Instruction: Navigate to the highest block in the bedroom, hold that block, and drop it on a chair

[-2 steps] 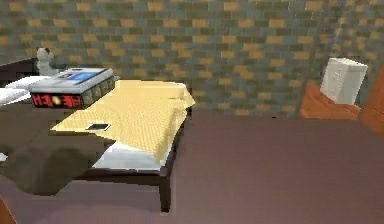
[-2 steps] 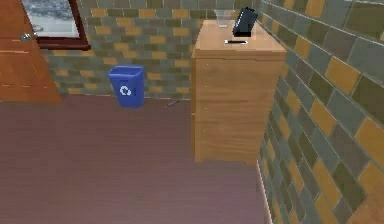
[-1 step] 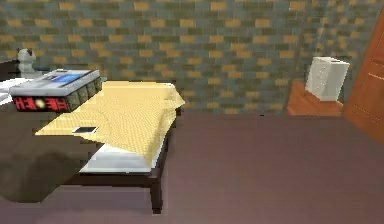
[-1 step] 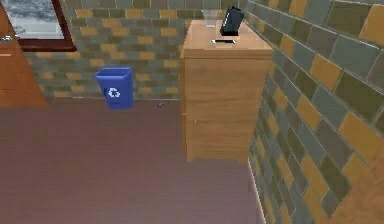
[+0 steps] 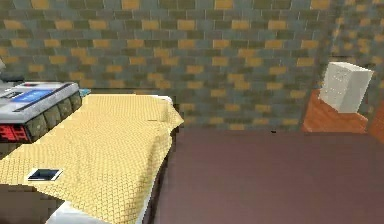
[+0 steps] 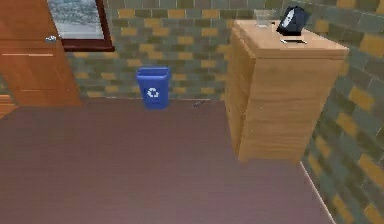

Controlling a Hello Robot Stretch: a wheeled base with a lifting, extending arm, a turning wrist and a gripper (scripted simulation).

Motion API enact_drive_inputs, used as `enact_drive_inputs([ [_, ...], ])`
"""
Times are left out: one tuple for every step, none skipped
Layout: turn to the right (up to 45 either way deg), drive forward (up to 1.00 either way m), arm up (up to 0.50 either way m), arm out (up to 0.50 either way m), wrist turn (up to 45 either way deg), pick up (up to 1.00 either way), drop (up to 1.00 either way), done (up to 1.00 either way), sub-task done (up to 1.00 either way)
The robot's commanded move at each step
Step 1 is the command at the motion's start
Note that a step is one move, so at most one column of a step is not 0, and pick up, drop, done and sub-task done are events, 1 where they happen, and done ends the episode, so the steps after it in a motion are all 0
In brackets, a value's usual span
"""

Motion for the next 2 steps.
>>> enact_drive_inputs([
  [21.0,0.0,0.0,0.0,0.0,0.0,0.0,0.0,0.0],
  [0.0,0.25,0.0,0.0,0.0,0.0,0.0,0.0,0.0],
])
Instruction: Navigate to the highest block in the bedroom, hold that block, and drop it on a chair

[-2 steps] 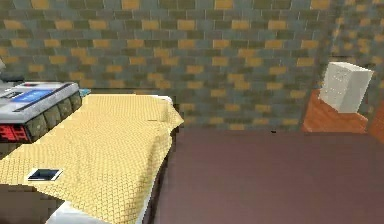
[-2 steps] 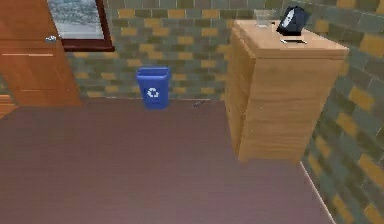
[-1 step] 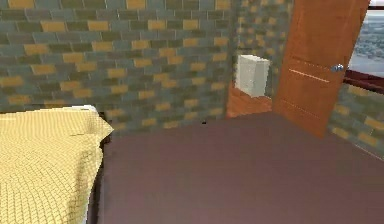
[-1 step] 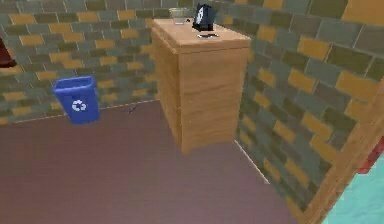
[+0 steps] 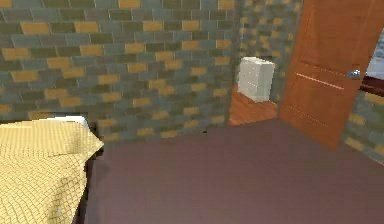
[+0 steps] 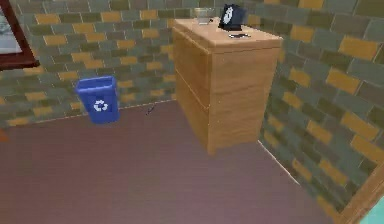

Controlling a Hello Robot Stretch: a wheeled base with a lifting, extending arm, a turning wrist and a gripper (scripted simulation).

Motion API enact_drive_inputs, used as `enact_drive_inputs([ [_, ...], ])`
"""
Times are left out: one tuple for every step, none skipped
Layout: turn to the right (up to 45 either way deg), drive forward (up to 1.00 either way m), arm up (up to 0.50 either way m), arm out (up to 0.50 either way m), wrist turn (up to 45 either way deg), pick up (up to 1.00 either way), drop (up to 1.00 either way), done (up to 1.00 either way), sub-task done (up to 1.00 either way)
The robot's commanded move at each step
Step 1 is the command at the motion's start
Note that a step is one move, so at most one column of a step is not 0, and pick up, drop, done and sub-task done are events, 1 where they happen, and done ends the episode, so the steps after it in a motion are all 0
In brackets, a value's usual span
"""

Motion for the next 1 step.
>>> enact_drive_inputs([
  [-45.0,0.0,0.0,0.0,0.0,0.0,0.0,0.0,0.0],
])
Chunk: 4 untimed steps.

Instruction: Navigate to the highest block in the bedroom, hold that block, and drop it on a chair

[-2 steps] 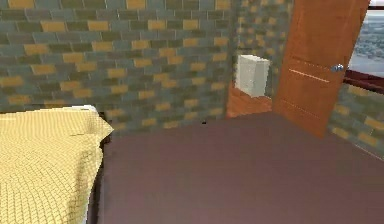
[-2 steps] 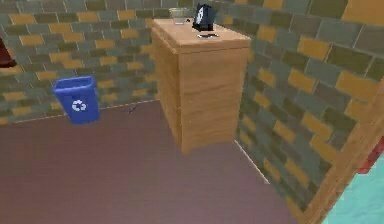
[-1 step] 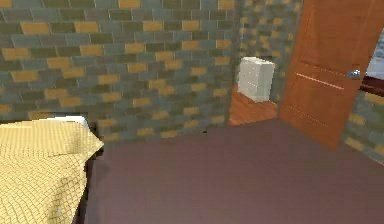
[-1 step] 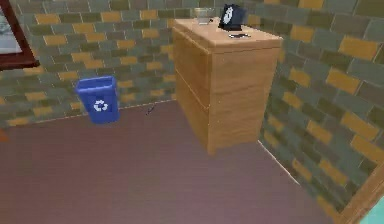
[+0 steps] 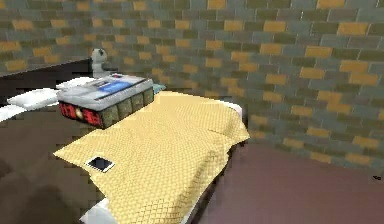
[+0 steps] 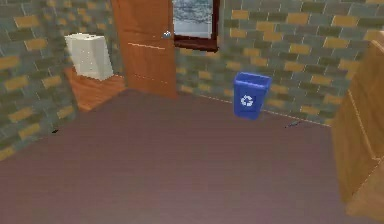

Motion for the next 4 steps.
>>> enact_drive_inputs([
  [-45.0,0.0,0.0,0.0,0.0,0.0,0.0,0.0,0.0],
  [-12.0,0.0,0.0,0.0,0.0,0.0,0.0,0.0,0.0],
  [0.0,0.25,0.0,0.0,0.0,0.0,0.0,0.0,0.0],
  [-6.0,0.0,0.0,0.0,0.0,0.0,0.0,0.0,0.0],
])
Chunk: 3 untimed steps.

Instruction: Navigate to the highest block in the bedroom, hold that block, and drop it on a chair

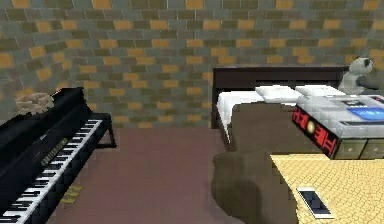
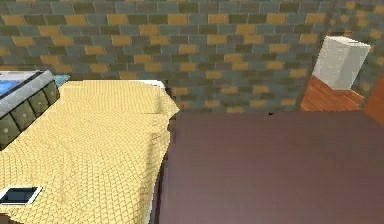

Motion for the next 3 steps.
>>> enact_drive_inputs([
  [0.0,0.75,0.0,0.0,0.0,0.0,0.0,0.0,0.0],
  [-24.0,0.0,0.0,0.0,0.0,0.0,0.0,0.0,0.0],
  [0.0,1.0,0.0,0.0,0.0,0.0,0.0,0.0,0.0],
])
